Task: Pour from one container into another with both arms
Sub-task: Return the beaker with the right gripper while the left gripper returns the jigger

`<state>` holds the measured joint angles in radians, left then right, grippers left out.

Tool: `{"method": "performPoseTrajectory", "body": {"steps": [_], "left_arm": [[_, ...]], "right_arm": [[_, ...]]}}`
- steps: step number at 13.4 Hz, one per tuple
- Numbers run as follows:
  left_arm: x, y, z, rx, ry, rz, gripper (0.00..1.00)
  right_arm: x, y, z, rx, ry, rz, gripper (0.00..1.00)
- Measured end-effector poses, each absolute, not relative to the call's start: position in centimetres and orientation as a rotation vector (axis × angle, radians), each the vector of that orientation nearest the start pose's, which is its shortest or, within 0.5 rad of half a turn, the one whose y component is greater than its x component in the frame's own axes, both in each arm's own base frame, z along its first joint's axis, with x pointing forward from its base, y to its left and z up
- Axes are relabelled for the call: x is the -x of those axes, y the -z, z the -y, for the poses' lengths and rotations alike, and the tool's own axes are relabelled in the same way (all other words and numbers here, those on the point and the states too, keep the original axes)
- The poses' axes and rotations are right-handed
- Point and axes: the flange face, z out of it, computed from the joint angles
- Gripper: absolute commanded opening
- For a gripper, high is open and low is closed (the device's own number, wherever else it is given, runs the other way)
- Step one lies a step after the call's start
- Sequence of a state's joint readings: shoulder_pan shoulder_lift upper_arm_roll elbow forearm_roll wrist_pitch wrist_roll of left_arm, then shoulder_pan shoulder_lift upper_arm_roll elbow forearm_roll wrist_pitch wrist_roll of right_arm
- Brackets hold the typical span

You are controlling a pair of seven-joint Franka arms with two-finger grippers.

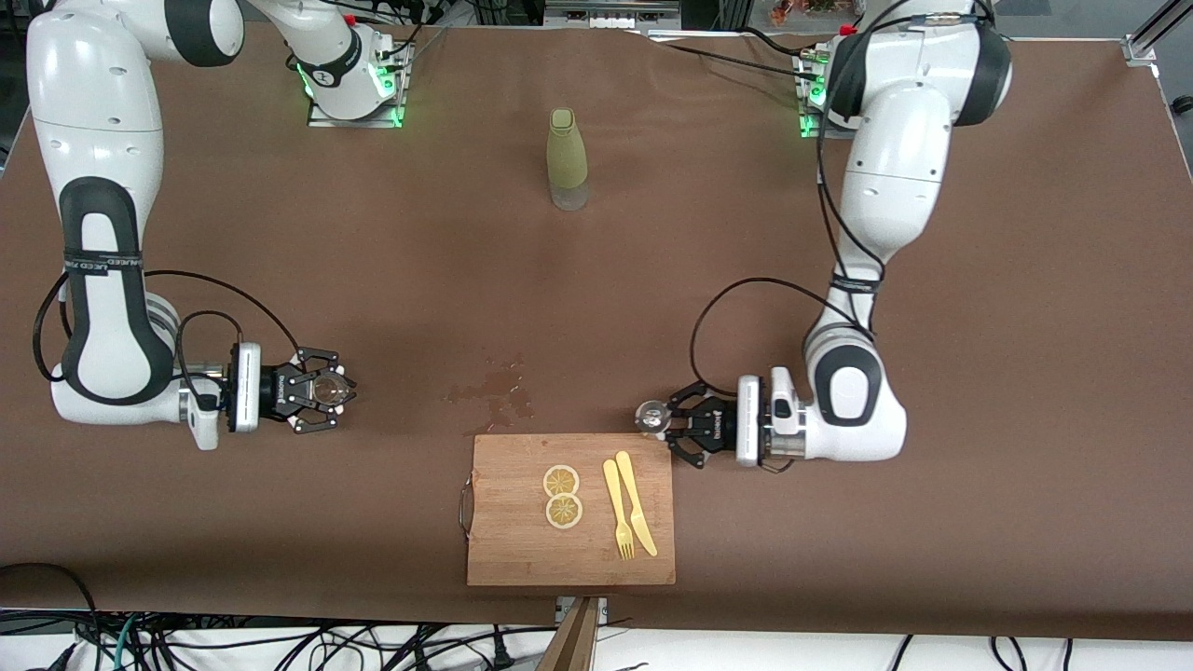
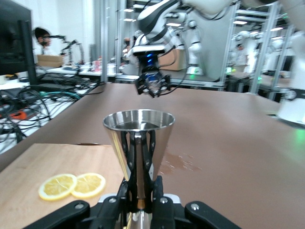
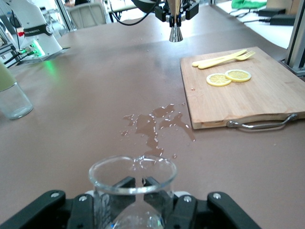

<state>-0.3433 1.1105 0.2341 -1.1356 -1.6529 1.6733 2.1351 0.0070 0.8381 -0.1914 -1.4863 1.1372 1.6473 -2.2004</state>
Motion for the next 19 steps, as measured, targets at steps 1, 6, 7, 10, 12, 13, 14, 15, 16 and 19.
{"method": "performPoseTrajectory", "body": {"steps": [1, 6, 7, 10, 12, 13, 14, 15, 16, 19], "left_arm": [[-71.7, -16.0, 21.8, -1.293, -0.958, 1.377, 0.0], [-69.6, -16.8, 11.4, -1.105, -0.815, 1.504, 0.0], [-69.0, -16.5, 9.4, -1.074, -0.8, 1.529, 0.0], [-67.2, -15.1, 3.8, -0.999, -0.785, 1.589, 0.0], [-65.9, -13.8, 0.3, -0.973, -0.776, 1.609, 0.0], [-65.3, -13.0, -1.3, -0.968, -0.771, 1.615, 0.0], [-64.8, -12.1, -2.7, -0.968, -0.768, 1.614, 0.0], [-64.3, -10.9, -3.8, -0.974, -0.77, 1.609, 0.0], [-63.8, -9.9, -4.7, -0.978, -0.777, 1.606, 0.0], [-63.1, -8.2, -5.8, -0.98, -0.783, 1.605, 0.0]], "right_arm": [[-66.4, -16.9, 2.0, 1.549, 0.769, 1.489, 0.18], [-62.8, -13.6, 5.3, 1.495, 0.882, 1.429, 0.19], [-62.2, -13.0, 5.7, 1.495, 0.887, 1.426, 0.19], [-60.5, -11.7, 6.9, 1.49, 0.908, 1.431, 0.19], [-59.7, -11.1, 7.8, 1.492, 0.945, 1.424, 0.19], [-59.3, -10.9, 8.2, 1.495, 0.966, 1.416, 0.19], [-58.9, -10.5, 8.5, 1.496, 0.991, 1.405, 0.19], [-58.4, -10.1, 8.5, 1.498, 1.016, 1.393, 0.19], [-58.0, -9.6, 8.5, 1.498, 1.037, 1.382, 0.19], [-57.5, -8.4, 8.5, 1.502, 1.067, 1.361, 0.2]]}}
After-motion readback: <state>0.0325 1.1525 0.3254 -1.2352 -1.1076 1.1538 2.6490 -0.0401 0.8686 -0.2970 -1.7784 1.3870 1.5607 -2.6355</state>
